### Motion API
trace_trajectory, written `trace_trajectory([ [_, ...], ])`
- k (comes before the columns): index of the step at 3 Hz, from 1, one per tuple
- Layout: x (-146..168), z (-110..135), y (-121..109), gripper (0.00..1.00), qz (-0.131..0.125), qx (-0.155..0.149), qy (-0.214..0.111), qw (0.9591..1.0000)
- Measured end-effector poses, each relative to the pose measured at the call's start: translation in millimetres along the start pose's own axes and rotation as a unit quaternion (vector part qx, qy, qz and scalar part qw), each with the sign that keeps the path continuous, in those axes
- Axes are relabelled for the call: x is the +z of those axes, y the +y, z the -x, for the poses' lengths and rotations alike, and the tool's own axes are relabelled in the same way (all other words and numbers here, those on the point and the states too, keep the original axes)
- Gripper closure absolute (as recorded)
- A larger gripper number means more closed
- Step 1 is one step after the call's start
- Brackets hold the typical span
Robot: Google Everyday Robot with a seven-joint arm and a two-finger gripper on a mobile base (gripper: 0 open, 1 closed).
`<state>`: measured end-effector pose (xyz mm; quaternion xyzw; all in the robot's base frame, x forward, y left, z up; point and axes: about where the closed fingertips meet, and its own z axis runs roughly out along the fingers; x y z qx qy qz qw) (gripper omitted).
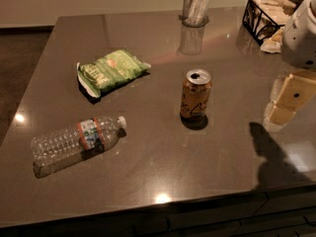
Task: Pick orange can
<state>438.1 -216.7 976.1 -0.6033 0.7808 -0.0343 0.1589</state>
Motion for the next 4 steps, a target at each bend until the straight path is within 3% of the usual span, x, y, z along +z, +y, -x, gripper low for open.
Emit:
trace_trajectory([
  [2, 0.8, 3.8, -3.6, 0.00, 0.000, 0.004, 0.002, 1.0000],
  [4, 35.0, 51.5, -9.8, 0.00, 0.026, 0.029, -0.070, 0.9968],
])
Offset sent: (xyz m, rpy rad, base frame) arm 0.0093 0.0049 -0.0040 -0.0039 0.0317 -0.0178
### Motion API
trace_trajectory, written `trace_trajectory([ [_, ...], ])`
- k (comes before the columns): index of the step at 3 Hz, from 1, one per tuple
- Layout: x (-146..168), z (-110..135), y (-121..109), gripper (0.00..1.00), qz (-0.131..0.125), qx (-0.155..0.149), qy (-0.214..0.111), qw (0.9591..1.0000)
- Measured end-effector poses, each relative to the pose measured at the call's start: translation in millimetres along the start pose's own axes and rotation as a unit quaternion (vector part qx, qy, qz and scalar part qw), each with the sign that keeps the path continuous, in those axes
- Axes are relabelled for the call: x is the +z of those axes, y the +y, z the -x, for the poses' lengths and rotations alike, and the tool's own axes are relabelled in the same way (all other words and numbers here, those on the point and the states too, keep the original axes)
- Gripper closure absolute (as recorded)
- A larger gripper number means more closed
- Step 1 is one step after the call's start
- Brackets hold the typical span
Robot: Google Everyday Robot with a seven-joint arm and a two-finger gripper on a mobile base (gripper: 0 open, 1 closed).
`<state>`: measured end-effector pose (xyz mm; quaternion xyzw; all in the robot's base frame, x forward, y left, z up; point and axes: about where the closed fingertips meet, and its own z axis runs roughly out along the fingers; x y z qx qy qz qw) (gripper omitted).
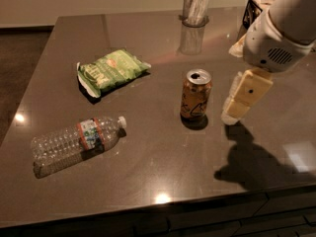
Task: Pick orange can
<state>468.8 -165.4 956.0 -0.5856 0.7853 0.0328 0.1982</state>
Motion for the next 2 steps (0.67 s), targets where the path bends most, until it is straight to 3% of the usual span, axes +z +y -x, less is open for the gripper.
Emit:
trace_trajectory([
  [1, 31.3, 31.4, -4.3, 0.00, 0.010, 0.019, -0.044, 0.9988],
  [2, 46.4, 46.2, -11.8, 0.00, 0.005, 0.030, -0.063, 0.9976],
])
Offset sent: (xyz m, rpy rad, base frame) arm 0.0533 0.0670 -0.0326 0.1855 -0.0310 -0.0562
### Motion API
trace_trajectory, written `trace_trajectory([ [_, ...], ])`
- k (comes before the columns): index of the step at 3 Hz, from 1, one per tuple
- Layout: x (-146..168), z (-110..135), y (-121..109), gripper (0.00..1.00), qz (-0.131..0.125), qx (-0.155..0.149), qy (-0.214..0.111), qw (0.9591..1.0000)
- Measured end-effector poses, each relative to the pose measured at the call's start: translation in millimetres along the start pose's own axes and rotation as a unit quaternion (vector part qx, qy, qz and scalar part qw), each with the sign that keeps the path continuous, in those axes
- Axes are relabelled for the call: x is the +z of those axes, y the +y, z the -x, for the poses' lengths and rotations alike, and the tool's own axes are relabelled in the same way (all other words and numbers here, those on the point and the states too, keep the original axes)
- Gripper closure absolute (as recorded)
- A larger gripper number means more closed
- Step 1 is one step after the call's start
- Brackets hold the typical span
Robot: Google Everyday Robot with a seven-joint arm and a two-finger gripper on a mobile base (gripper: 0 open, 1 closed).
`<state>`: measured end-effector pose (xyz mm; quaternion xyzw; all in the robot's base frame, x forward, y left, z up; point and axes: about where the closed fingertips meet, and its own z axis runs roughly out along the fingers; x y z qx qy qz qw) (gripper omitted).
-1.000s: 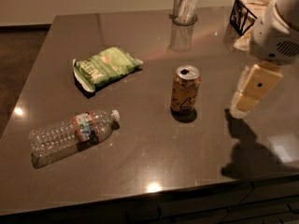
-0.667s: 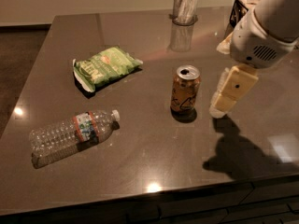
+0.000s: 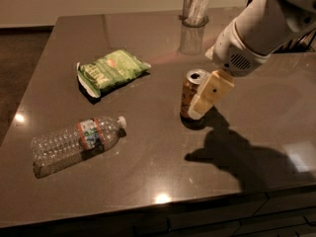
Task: Pick orange can
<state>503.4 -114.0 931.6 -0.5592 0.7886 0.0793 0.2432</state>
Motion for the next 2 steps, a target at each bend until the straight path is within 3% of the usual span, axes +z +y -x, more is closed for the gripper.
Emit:
trace_trajectory([
  [1, 11.0, 5.7, -8.3, 0.00, -0.001, 0.012, -0.010, 0.9999],
  [2, 17.2, 7.9, -13.1, 0.18, 0.000, 0.022, -0.016, 0.9996],
])
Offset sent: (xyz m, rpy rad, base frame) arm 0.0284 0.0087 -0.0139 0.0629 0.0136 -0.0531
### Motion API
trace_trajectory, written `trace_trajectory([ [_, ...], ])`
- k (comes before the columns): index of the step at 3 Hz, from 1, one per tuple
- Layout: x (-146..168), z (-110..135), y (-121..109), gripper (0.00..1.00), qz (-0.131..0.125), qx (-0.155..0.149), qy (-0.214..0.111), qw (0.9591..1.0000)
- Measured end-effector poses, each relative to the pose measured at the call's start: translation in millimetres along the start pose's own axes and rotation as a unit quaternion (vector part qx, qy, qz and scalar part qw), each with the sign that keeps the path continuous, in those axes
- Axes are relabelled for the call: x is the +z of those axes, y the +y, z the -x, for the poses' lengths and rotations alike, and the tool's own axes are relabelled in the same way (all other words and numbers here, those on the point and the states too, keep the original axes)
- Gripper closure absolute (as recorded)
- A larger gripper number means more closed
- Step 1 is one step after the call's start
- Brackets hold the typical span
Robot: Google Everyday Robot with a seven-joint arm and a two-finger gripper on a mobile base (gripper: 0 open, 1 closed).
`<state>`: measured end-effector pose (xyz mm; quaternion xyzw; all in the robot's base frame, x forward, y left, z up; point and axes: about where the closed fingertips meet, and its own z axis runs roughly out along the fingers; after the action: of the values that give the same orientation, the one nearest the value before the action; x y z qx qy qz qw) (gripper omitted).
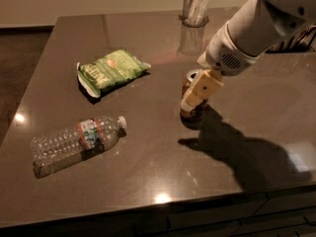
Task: Pick orange can
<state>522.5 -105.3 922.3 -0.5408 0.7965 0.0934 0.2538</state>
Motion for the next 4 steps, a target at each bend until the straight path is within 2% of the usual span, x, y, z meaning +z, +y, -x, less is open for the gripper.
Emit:
trace_trajectory([
  [1, 0.9, -3.9, -5.6, 0.49, -0.003, 0.012, -0.001, 0.9999],
  [2, -2.6, -3.5, -8.4, 0.72, -0.005, 0.015, -0.003, 0.9999],
  [3, -28.9, 18.2, -6.9, 0.96, -0.012, -0.004, -0.012, 0.9999],
  [4, -73.1, 60.4, 2.0, 1.00, -0.014, -0.044, -0.018, 0.9988],
])
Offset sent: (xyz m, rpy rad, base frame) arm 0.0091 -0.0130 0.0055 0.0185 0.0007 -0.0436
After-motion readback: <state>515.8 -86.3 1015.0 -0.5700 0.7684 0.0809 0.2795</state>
